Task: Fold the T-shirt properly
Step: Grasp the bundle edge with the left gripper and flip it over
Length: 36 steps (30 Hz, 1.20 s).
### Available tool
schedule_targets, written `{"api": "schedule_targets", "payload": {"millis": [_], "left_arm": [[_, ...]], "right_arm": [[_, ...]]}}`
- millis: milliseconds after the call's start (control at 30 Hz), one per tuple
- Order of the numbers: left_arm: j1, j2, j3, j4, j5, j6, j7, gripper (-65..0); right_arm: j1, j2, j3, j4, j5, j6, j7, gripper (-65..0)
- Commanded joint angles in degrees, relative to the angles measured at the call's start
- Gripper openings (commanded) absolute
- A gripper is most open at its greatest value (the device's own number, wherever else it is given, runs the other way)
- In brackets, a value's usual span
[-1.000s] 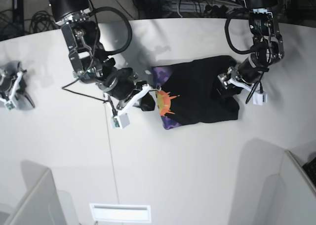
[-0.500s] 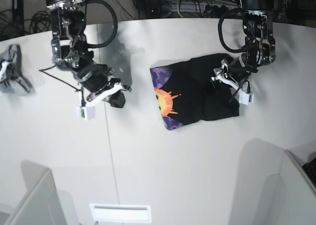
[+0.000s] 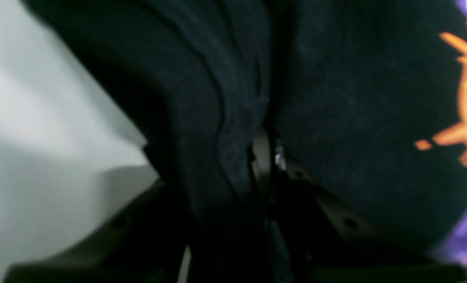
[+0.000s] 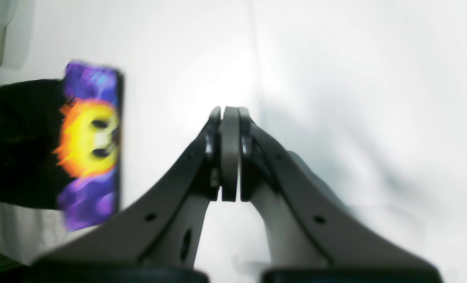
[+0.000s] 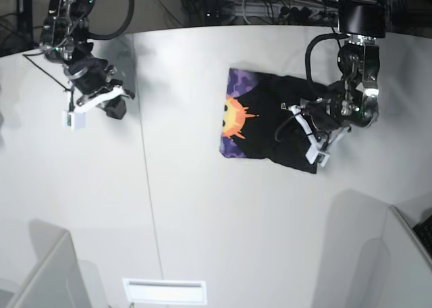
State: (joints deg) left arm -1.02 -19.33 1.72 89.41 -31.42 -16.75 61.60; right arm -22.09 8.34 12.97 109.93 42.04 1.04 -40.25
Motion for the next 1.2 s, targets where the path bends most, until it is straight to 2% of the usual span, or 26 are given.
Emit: {"api": "schedule_targets", "payload": {"millis": [0,167,267,367,433,500,567,633,767,900,1067,1167], "left_arm": [[-1.7,-2.4,3.4,1.1,0.3,-0.1,0.2,-65.0],[-7.5,-8.8,20.7,0.9,0.5,-0.3,-1.8,-65.0],[-11.1,-12.4,30.0,0.9,0.8,-3.7,-6.4,-65.0],[-14.7,-14.1,39.3,0.8,5.4,-7.3,-10.8,-65.0],[-16.1,-14.2,43.9,0.8,10.3,-8.9,-13.3,-65.0],[-17.2,-13.9,47.4,0.5,15.8,-11.9,-15.2,-65.0],[-18.0,-13.5,49.0,-0.9,20.9,-15.1,-16.6,-65.0],[-19.2,-11.6,50.0,-2.7,24.5,-17.7,-18.3,-65.0],[-20.8,-9.2,50.1,-7.3,30.0,-23.2,-23.4,-65.0],[-21.4,-7.5,50.1,-12.7,32.8,-23.2,-32.0,-65.0],[-21.5,-4.6,50.3,-14.6,33.3,-23.2,-32.8,-65.0],[-22.5,-4.1,55.1,-14.5,33.3,-23.2,-32.9,-65.0]], "right_arm": [[-0.1,0.4,1.0,1.1,0.7,0.6,1.0,-65.0],[-2.5,0.3,4.5,1.1,0.7,0.6,1.0,-65.0],[-3.5,0.3,6.4,1.1,0.6,0.6,1.0,-65.0],[-4.5,0.0,8.9,1.0,0.7,0.6,1.0,-65.0],[-5.0,-1.8,11.0,1.0,0.5,0.5,1.0,-65.0],[-5.1,-3.8,14.0,0.9,0.4,0.5,0.6,-65.0],[-5.2,-5.2,15.9,0.8,0.3,0.6,0.6,-65.0],[-6.2,-6.1,16.9,0.8,0.3,0.6,0.7,-65.0],[-7.8,-6.3,17.0,0.8,0.3,0.5,1.0,-65.0],[-9.3,-6.4,17.0,0.8,0.3,0.2,1.1,-65.0],[-9.8,-8.8,20.0,0.7,0.3,0.2,1.2,-65.0],[-9.7,-9.7,21.7,0.7,0.2,0.5,1.1,-65.0]]}}
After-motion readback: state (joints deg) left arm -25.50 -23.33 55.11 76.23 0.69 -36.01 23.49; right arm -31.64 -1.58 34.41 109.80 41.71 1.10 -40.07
